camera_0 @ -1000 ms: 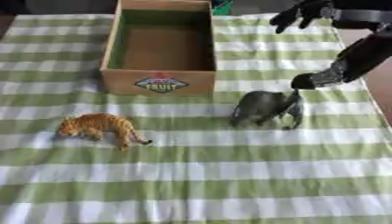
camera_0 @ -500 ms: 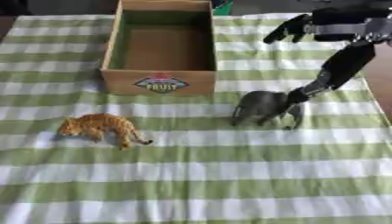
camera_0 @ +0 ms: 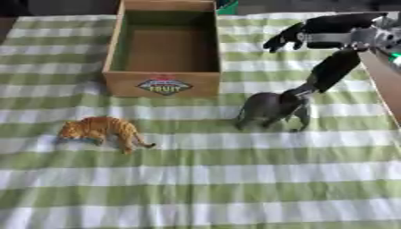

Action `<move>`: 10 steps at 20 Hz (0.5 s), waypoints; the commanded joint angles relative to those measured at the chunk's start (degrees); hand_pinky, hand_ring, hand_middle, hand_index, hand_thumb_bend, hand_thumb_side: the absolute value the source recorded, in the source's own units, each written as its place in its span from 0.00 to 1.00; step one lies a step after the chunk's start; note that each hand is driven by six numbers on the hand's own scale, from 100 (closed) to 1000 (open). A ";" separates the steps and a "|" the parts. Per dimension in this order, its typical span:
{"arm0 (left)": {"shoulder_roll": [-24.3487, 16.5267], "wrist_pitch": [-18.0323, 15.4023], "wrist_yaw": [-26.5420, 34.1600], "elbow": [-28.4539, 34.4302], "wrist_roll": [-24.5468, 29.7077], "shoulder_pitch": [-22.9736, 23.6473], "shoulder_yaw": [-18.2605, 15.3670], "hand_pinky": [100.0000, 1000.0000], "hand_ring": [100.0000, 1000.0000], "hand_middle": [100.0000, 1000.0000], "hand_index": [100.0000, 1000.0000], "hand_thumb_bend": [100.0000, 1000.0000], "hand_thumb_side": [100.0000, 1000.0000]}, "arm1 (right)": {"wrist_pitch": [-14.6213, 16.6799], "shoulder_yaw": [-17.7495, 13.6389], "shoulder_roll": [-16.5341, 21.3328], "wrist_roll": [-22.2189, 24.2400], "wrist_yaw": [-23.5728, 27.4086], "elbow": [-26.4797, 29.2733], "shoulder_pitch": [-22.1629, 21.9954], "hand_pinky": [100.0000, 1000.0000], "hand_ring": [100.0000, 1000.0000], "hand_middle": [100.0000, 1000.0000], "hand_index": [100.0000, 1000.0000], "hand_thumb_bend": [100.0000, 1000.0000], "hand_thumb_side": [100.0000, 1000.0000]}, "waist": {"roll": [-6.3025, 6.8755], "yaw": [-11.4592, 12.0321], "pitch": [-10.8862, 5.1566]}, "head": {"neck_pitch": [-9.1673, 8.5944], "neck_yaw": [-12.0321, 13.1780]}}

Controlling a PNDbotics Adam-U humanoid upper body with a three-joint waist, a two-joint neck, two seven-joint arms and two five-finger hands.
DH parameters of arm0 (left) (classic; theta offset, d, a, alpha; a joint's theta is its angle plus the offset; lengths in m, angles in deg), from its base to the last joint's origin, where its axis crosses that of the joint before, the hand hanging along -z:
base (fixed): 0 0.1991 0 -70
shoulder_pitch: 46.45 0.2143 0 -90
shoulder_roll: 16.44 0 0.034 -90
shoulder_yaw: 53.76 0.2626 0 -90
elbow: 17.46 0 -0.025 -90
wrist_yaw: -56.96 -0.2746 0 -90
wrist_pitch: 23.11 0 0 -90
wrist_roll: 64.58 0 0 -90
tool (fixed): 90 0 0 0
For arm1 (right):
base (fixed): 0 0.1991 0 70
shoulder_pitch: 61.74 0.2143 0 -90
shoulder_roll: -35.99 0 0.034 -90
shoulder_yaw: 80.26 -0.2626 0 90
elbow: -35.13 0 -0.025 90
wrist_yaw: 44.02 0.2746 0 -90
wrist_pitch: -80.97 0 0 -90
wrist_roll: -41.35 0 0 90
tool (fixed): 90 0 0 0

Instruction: Pick up objects on the table and place them in the box.

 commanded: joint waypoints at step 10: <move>-0.66 0.36 0.11 0.99 0.09 -0.19 0.13 0.40 0.61 0.57 0.72 0.00 0.98 | 0.71 1.61 -2.01 1.59 -2.22 -2.46 1.01 0.80 0.91 0.80 0.99 0.53 0.49 | 0.24 0.03 -1.24 | -0.20 -0.12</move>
